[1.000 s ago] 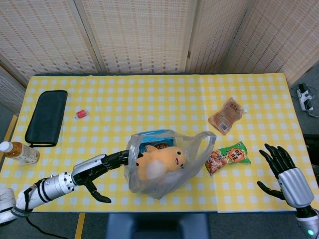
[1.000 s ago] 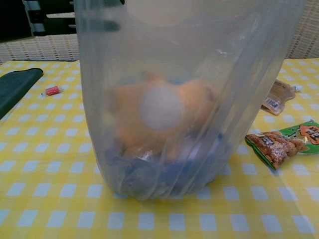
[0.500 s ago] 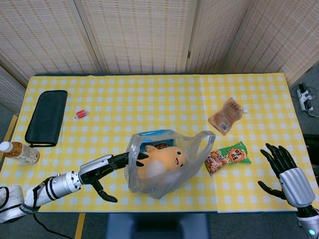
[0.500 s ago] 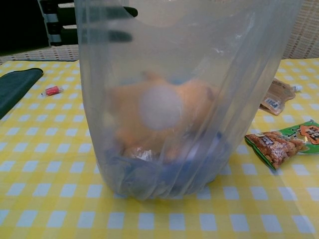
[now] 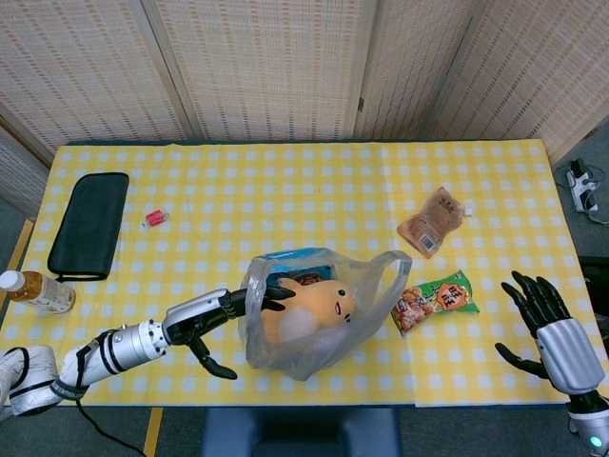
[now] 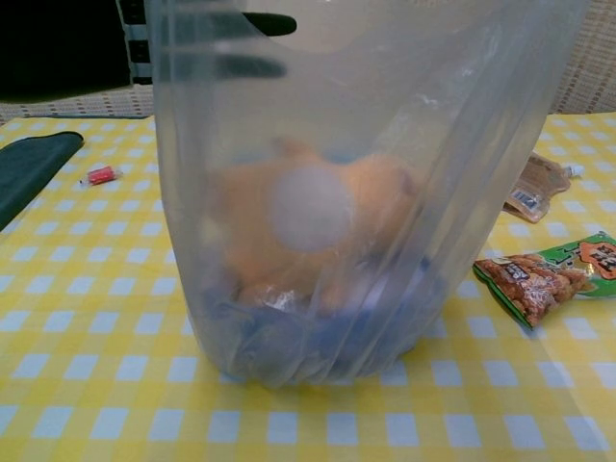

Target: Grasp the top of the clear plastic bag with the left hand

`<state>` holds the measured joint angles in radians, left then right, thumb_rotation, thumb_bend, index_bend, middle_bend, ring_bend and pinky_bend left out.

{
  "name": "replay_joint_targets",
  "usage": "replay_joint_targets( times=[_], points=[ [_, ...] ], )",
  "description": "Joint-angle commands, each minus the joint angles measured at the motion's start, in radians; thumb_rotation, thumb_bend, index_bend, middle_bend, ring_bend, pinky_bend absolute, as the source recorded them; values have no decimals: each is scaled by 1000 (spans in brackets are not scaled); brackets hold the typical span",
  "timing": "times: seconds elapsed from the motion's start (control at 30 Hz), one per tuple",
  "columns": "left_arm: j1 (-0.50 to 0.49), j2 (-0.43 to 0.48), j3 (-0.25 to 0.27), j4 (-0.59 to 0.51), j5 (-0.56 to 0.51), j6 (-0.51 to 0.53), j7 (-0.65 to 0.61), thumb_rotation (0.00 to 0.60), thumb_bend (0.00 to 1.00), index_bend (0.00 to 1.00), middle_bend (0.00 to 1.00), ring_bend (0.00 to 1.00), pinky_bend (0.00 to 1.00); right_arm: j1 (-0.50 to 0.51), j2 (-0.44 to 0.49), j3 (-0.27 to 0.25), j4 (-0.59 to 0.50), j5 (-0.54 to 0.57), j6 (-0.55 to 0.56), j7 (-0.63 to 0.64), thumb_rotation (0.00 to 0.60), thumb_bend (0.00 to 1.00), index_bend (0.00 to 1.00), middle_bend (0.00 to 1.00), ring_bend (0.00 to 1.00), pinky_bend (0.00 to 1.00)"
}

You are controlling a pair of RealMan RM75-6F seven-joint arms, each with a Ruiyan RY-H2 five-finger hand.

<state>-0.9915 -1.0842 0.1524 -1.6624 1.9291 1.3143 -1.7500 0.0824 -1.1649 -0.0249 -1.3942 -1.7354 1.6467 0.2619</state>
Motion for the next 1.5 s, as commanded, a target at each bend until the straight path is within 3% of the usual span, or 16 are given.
replay_joint_targets(
  times=[0.03,0.63,1.13,1.37,1.5],
  points=[
    [-26,-6,-12,-10,-14,-31,-4,600,108,146,93,16,116,1,1,-1,-2,0,-4,3,600,240,0,0,0,0],
    [-192,-39,-98,-25,-83,-195,-28,600,106,116,82,13,116,-3,7,-4,-6,7,-8,8,600,240,0,0,0,0],
    [-219,-65,-117,-21,-137,-243,-33,600,107,69,80,54,164,-13,19,-8,-40,29,-30,-14,600,240,0,0,0,0],
    [-227,-79,-151,-32,-186,-264,-3,600,108,46,80,23,125,-26,27,-14,-57,19,-13,-20,600,240,0,0,0,0],
    [-221,-103,-166,-21,-210,-269,35,600,108,6,80,44,157,-35,22,-8,-59,32,-9,-57,600,240,0,0,0,0]
  ],
)
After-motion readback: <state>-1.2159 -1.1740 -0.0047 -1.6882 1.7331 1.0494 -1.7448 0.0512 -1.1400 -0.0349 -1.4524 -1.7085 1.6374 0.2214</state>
